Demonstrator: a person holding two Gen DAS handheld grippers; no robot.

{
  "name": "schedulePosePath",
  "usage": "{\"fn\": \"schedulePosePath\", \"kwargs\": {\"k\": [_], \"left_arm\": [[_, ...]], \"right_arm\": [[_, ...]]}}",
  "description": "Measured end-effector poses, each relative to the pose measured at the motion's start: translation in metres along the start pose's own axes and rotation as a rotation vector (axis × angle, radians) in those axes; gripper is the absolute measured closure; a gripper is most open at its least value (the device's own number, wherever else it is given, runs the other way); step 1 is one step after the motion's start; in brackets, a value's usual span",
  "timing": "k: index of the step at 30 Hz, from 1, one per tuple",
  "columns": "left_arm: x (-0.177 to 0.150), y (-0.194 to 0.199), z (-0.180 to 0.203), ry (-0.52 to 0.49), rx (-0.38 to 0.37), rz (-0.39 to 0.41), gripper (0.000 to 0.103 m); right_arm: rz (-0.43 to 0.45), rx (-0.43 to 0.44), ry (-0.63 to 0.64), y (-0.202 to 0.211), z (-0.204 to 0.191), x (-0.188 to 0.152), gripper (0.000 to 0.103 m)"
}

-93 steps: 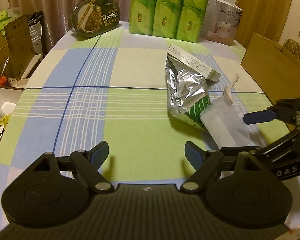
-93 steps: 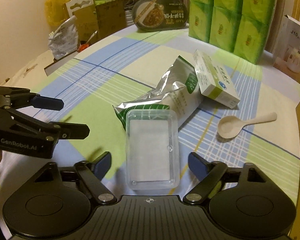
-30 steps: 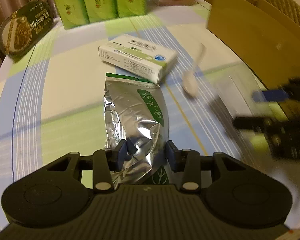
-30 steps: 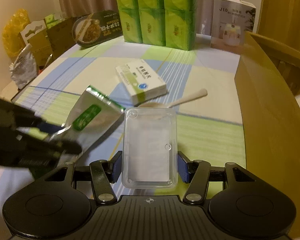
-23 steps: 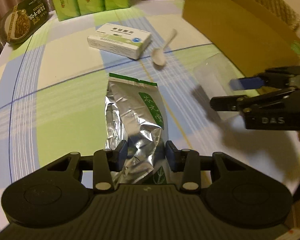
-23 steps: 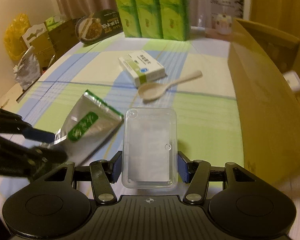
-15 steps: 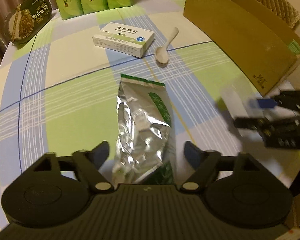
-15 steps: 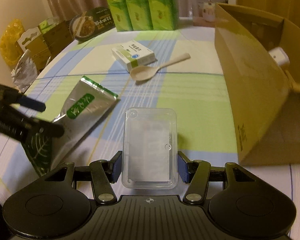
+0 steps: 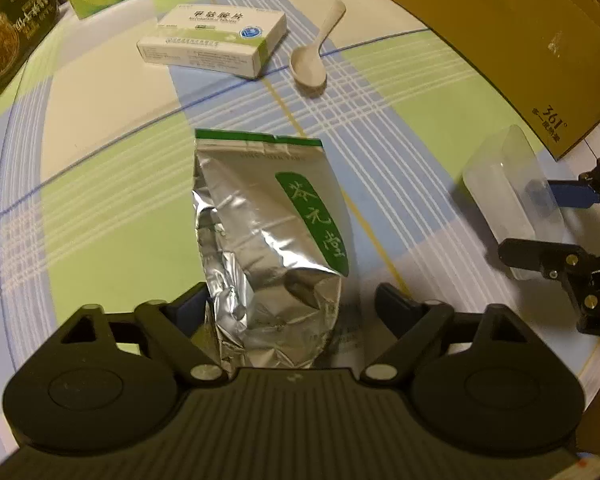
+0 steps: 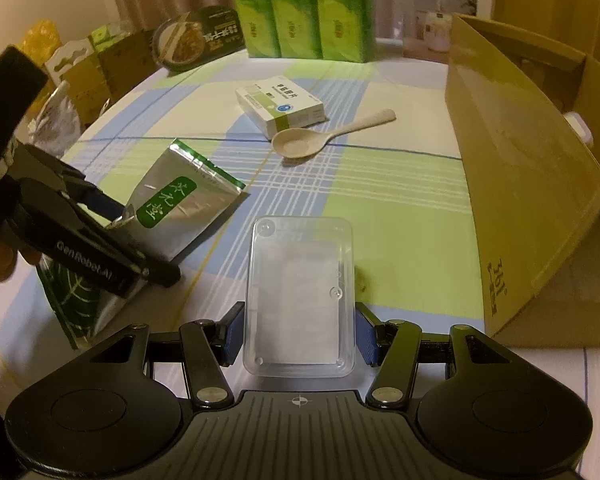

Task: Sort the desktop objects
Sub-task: 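Carry the foil bag and clear container with both tools over the cardboard box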

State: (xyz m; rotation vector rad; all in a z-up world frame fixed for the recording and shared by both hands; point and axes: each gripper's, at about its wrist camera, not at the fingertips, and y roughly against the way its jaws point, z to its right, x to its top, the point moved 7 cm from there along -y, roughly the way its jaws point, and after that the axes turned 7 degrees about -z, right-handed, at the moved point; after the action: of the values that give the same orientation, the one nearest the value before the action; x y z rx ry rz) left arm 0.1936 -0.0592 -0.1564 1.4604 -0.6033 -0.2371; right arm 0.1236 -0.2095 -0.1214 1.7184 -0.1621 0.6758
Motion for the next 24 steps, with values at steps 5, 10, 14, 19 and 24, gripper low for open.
{"fn": "schedulePosePath", "kwargs": {"k": [5, 10, 14, 19, 24], "left_arm": [[-0.004, 0.012, 0.002, 0.016, -0.025, 0.015, 0.050], [-0.017, 0.017, 0.016, 0.019, -0.061, 0.017, 0.051], [-0.020, 0.014, 0.017, 0.029, -0.052, 0.026, 0.042], [-0.022, 0.005, 0.018, 0.001, -0.026, 0.010, 0.032], [-0.023, 0.001, 0.022, -0.023, -0.010, 0.000, 0.029]], "right_arm": [[-0.014, -0.006, 0.012, -0.005, 0.000, -0.004, 0.050], [-0.026, -0.014, 0.026, -0.010, 0.000, -0.005, 0.050], [-0.035, -0.021, 0.032, -0.012, -0.001, -0.003, 0.041], [-0.034, -0.025, 0.031, -0.014, 0.001, -0.001, 0.038], [-0.046, -0.037, 0.068, -0.017, 0.000, 0.002, 0.038]]}}
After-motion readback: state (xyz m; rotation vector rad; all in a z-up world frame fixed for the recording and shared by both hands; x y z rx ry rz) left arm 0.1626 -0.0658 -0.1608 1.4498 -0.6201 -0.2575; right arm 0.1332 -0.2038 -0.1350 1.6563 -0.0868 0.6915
